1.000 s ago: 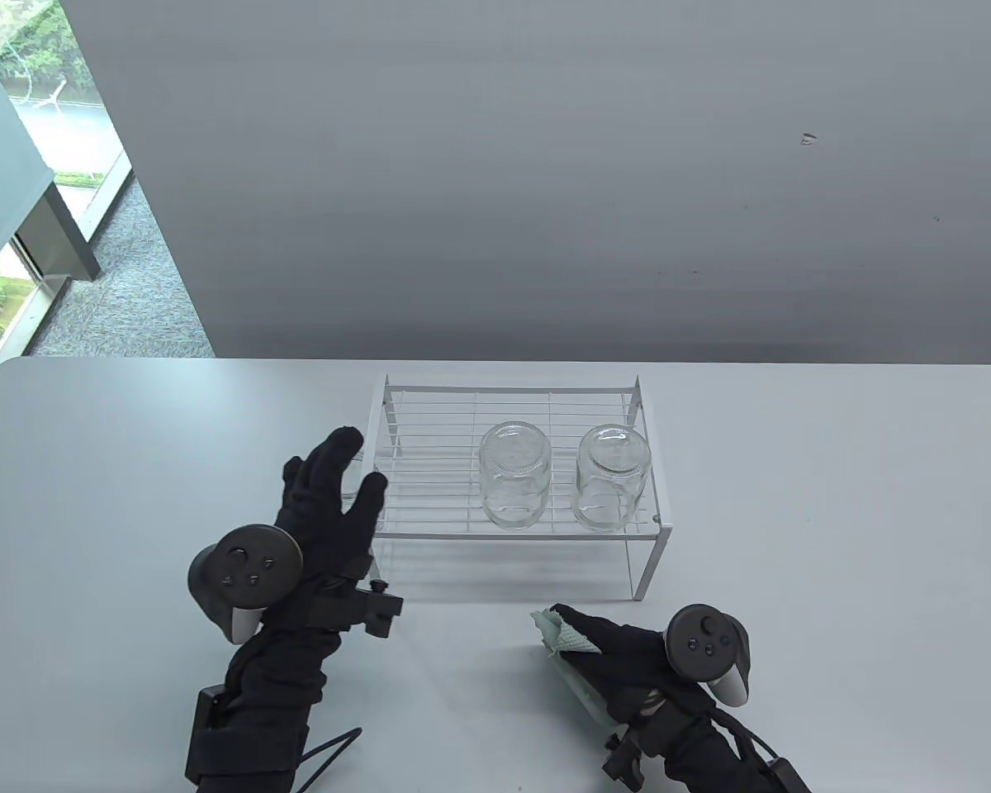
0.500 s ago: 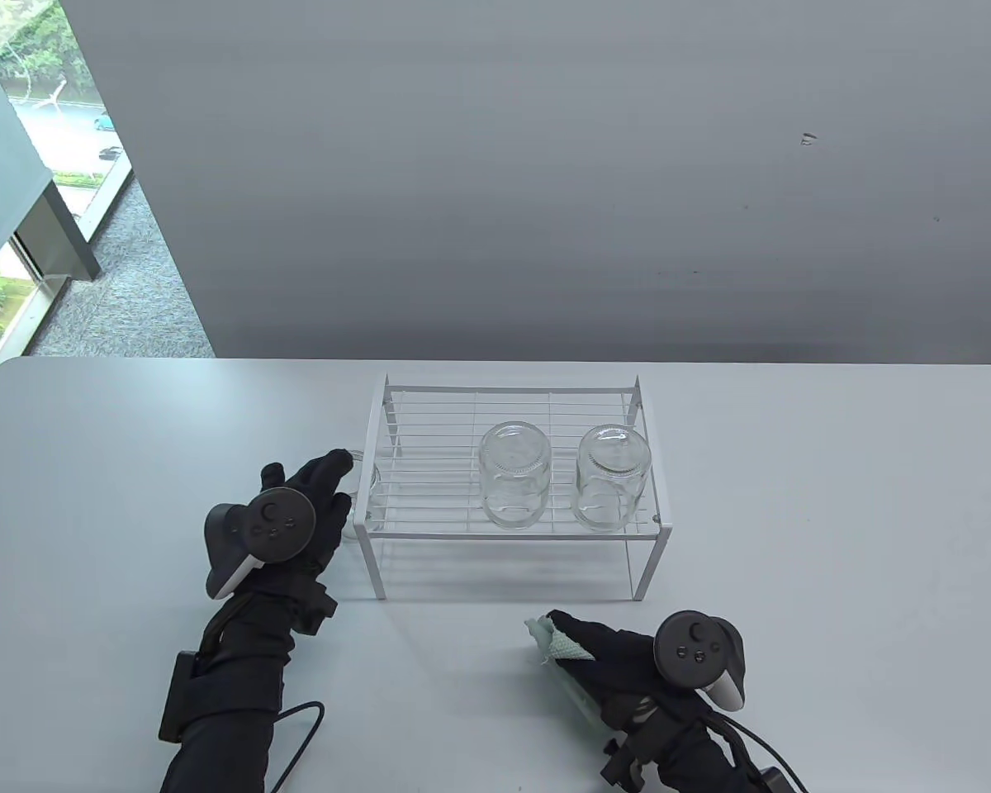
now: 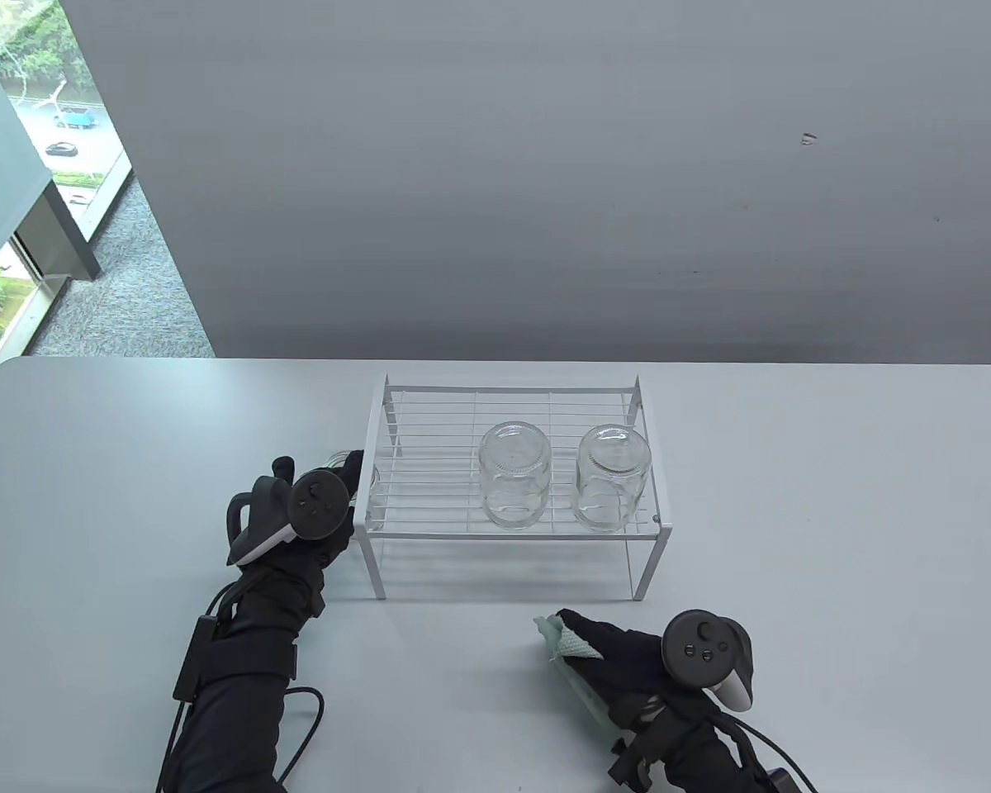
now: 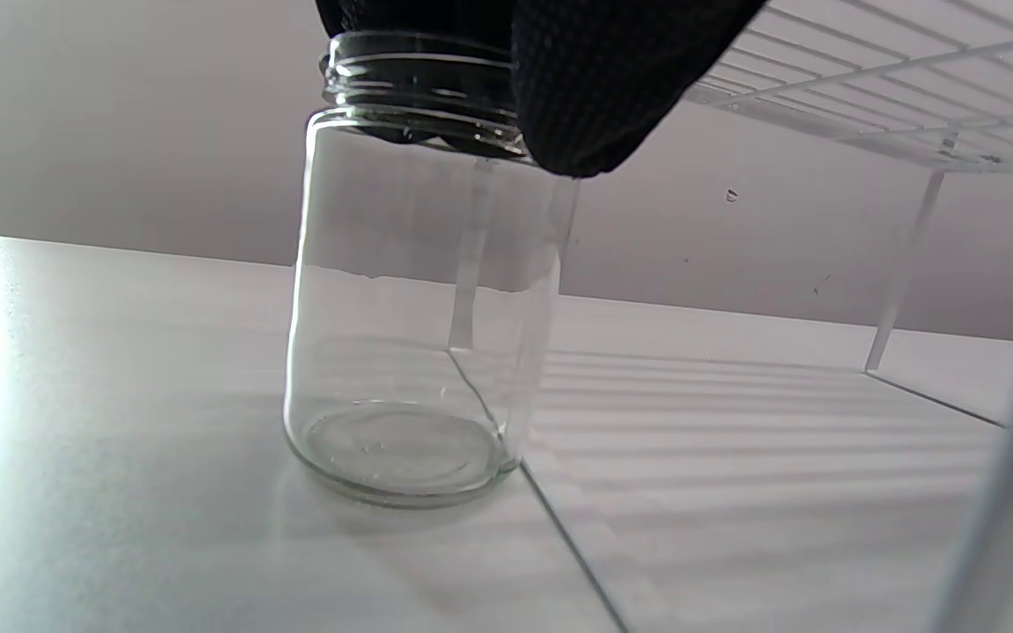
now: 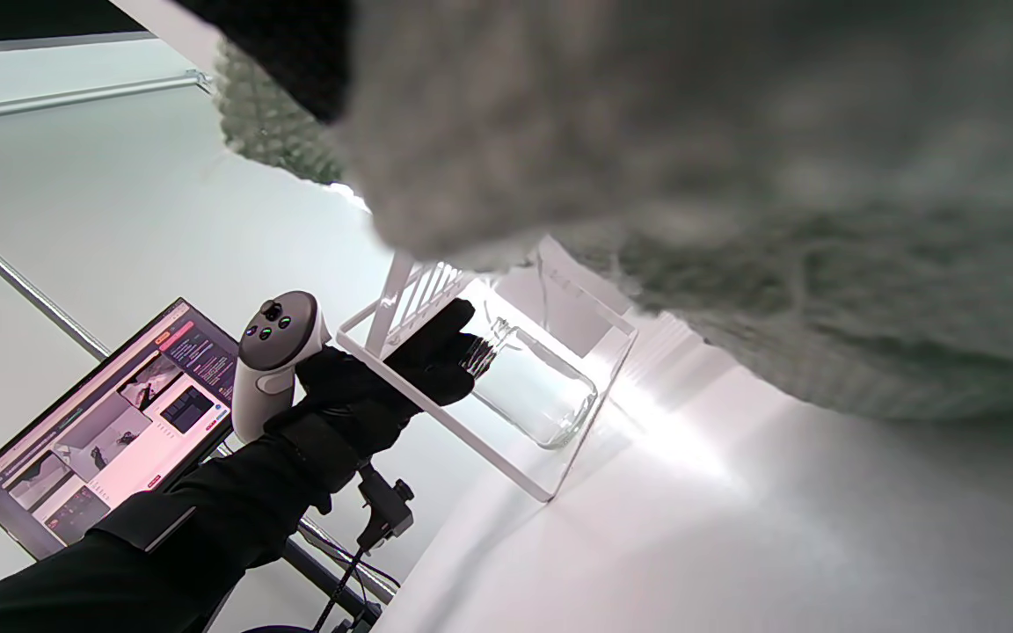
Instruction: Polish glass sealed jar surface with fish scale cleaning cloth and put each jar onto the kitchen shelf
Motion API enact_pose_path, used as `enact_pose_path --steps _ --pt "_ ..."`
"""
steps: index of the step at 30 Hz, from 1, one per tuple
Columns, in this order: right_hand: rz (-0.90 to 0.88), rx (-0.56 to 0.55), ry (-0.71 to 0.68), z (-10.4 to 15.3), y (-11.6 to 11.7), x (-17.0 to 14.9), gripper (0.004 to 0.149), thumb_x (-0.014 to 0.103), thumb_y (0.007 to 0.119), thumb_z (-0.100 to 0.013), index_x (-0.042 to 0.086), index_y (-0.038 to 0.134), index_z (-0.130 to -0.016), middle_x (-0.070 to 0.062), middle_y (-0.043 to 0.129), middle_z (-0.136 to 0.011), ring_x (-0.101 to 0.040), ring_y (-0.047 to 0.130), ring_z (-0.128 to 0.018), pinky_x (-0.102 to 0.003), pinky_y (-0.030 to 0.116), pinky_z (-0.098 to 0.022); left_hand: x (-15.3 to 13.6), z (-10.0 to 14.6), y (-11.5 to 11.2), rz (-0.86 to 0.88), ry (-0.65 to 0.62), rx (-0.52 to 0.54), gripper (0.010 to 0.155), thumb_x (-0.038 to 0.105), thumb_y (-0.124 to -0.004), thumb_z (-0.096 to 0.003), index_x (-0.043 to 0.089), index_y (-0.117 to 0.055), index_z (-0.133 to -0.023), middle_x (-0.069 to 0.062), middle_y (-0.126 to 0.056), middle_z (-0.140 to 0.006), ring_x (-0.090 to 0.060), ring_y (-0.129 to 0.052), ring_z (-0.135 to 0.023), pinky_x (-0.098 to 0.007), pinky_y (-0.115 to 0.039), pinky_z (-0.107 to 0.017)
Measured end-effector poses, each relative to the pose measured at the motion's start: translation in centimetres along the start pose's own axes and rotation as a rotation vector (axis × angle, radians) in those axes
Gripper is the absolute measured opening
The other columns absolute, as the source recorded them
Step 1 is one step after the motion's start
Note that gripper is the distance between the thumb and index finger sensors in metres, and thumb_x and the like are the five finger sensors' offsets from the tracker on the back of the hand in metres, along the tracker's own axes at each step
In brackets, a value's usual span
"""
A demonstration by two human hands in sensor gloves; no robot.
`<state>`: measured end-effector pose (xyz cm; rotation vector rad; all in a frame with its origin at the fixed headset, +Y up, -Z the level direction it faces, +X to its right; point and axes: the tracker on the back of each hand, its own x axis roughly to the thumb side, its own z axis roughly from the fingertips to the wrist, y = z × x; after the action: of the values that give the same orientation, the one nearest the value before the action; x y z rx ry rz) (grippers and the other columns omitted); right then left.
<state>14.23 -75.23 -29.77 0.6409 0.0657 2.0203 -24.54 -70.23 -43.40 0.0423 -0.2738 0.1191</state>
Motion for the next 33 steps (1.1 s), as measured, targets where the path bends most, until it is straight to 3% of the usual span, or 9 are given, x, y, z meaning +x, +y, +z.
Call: enact_pose_path --steps 5,10,14,18,24,29,33 --pt "-0.002 0.001 0.002 0.0 0.0 0.0 0.051 0.019 0.074 -0.051 -0.009 0.072 -0.093 -0.039 0.079 -0.077 -0.054 0.091 -0.056 -0.066 0.065 -0.045 -0.2 0.0 -0.4 -0.005 0.017 0.039 0.078 0.035 -0.089 -0.0438 0.033 -0.042 -0.106 0.016 -0.084 -0.09 -0.012 -0.084 -0.088 -0.064 -0.045 -0.074" --pt "-0.002 0.001 0.002 0.0 0.0 0.0 0.051 0.019 0.073 -0.051 -0.01 0.071 -0.093 -0.038 0.079 -0.077 -0.054 0.091 -0.056 -0.066 0.065 -0.046 -0.2 0.7 -0.6 -0.086 -0.01 0.045 0.08 0.039 -0.091 -0.0415 0.026 -0.045 -0.106 0.013 -0.087 -0.084 -0.013 -0.089 -0.08 -0.064 -0.047 -0.073" --pt "-0.015 0.002 0.011 0.1 0.1 0.0 0.051 0.019 0.073 -0.051 -0.01 0.071 -0.093 -0.038 0.079 -0.077 -0.054 0.091 -0.056 -0.066 0.065 -0.045 -0.4 1.5 -1.0 -0.064 -0.031 0.07 0.082 0.037 -0.093 -0.0411 0.012 -0.045 -0.103 0.009 -0.089 -0.079 -0.016 -0.094 -0.068 -0.062 -0.05 -0.072" --pt "-0.022 -0.004 0.005 0.1 0.0 0.1 0.051 0.019 0.073 -0.051 -0.01 0.071 -0.093 -0.038 0.079 -0.077 -0.054 0.091 -0.056 -0.066 0.065 -0.046 -0.9 2.9 -0.9 -0.067 -0.027 0.103 0.082 0.036 -0.091 -0.0409 0.009 -0.044 -0.103 0.004 -0.089 -0.078 -0.018 -0.097 -0.061 -0.063 -0.05 -0.071" --pt "-0.037 -0.02 -0.013 0.1 0.0 0.4 0.051 0.019 0.073 -0.051 -0.009 0.071 -0.093 -0.038 0.08 -0.077 -0.053 0.091 -0.056 -0.066 0.065 -0.045 -2.2 6.9 1.2 0.086 0.048 0.136 0.073 0.035 -0.086 -0.0448 0.013 -0.049 -0.104 -0.003 -0.091 -0.073 -0.017 -0.099 -0.049 -0.063 -0.045 -0.074" --pt "-0.095 -0.062 -0.006 0.2 0.1 0.4 0.051 0.019 0.073 -0.051 -0.009 0.071 -0.093 -0.038 0.079 -0.077 -0.054 0.091 -0.056 -0.066 0.065 -0.046 -2.4 9.7 2.7 0.34 0.115 0.01 0.056 0.033 -0.086 -0.0465 0.018 -0.069 -0.098 -0.007 -0.094 -0.07 -0.019 -0.101 -0.044 -0.062 -0.045 -0.074" --pt "-0.134 -0.115 -0.002 0.3 0.1 0.3 0.051 0.019 0.073 -0.051 -0.009 0.071 -0.093 -0.038 0.079 -0.077 -0.054 0.09 -0.057 -0.066 0.065 -0.046 -0.8 11.1 2.8 0.486 0.089 -0.174 0.049 0.032 -0.087 -0.0467 0.017 -0.077 -0.092 -0.008 -0.097 -0.067 -0.02 -0.103 -0.04 -0.061 -0.048 -0.073"
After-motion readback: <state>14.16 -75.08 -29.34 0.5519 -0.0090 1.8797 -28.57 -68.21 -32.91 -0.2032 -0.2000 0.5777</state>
